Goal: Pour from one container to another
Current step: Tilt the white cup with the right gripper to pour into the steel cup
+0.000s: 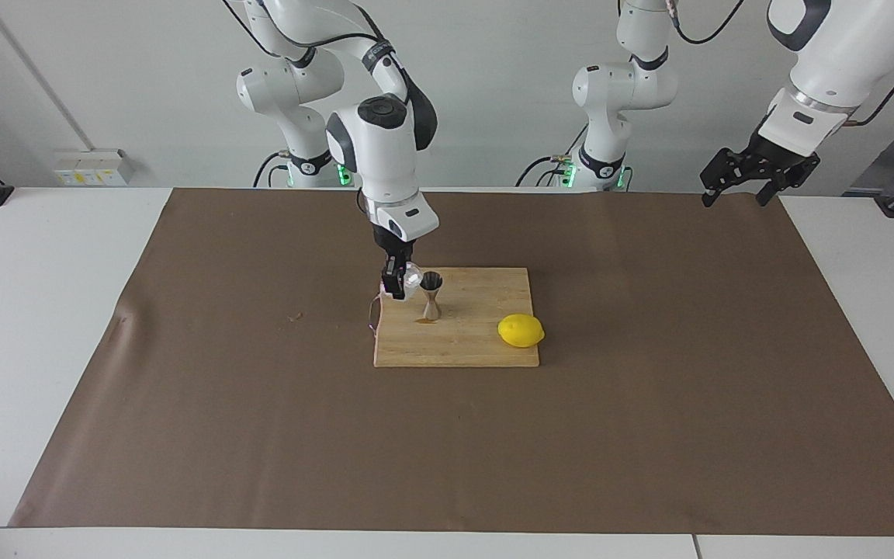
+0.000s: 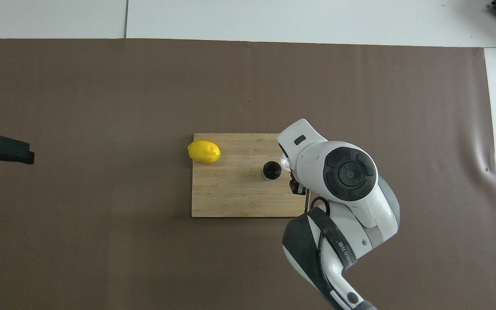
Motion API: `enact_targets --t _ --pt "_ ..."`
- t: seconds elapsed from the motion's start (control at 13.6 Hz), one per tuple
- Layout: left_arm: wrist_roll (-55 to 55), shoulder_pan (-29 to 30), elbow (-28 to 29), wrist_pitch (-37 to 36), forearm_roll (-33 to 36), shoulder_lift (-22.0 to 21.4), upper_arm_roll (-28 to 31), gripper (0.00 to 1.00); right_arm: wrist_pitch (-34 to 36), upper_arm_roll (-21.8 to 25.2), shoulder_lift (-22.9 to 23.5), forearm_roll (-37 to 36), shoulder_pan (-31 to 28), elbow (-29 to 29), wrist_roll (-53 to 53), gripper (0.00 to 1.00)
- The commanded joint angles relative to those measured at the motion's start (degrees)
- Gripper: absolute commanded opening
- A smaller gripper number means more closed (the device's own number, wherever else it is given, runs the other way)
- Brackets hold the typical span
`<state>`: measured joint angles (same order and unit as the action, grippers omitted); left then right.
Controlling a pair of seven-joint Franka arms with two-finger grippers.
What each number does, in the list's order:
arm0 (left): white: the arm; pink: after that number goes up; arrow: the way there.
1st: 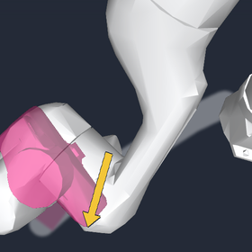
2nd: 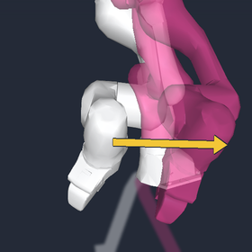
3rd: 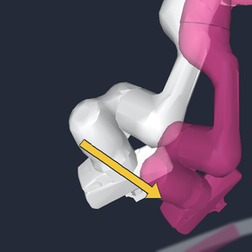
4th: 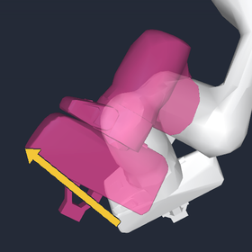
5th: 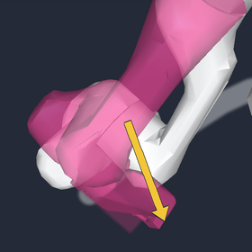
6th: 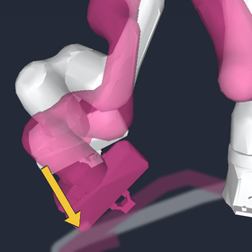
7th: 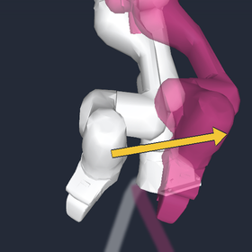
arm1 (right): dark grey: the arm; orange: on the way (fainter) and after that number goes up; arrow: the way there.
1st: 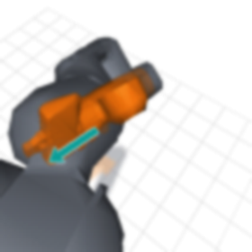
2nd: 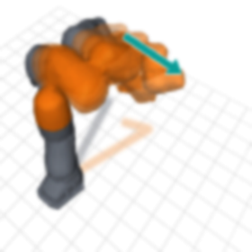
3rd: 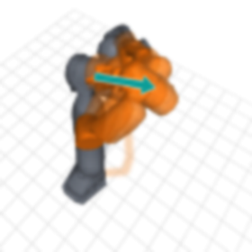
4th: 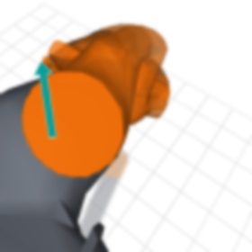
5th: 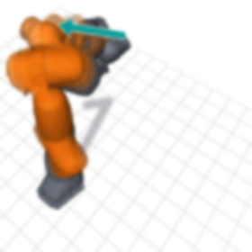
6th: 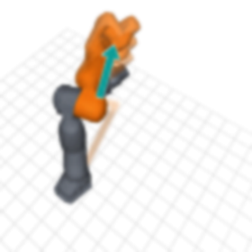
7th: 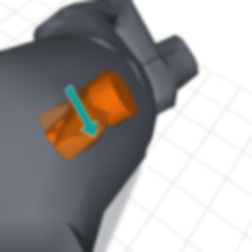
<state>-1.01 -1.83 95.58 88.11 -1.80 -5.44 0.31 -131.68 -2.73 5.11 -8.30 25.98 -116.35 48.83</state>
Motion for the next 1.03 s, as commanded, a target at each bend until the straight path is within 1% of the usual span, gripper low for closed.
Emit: enact_targets --t 0.0,0.44,0.66,0.96 --pt "0.13 0.42 0.40 -0.66 0.93 -0.88 -0.39 1.00 0.02 -0.26 0.16 -4.52 0.12 0.51 -1.64 0.00" --pt "0.13 0.42 0.40 -0.66 0.93 -0.88 -0.39 1.00 0.63 -0.26 0.07 -9.36 1.88 0.51 -2.07 0.00" --pt "0.13 0.42 0.40 -0.66 0.93 -0.88 -0.39 1.00 1.07 -0.26 0.07 -14.10 2.85 0.42 -4.80 0.00" --pt "0.13 0.42 0.40 -0.66 0.93 -0.88 -0.39 1.00 1.78 -0.26 0.16 -17.27 3.73 0.16 -4.97 0.00"
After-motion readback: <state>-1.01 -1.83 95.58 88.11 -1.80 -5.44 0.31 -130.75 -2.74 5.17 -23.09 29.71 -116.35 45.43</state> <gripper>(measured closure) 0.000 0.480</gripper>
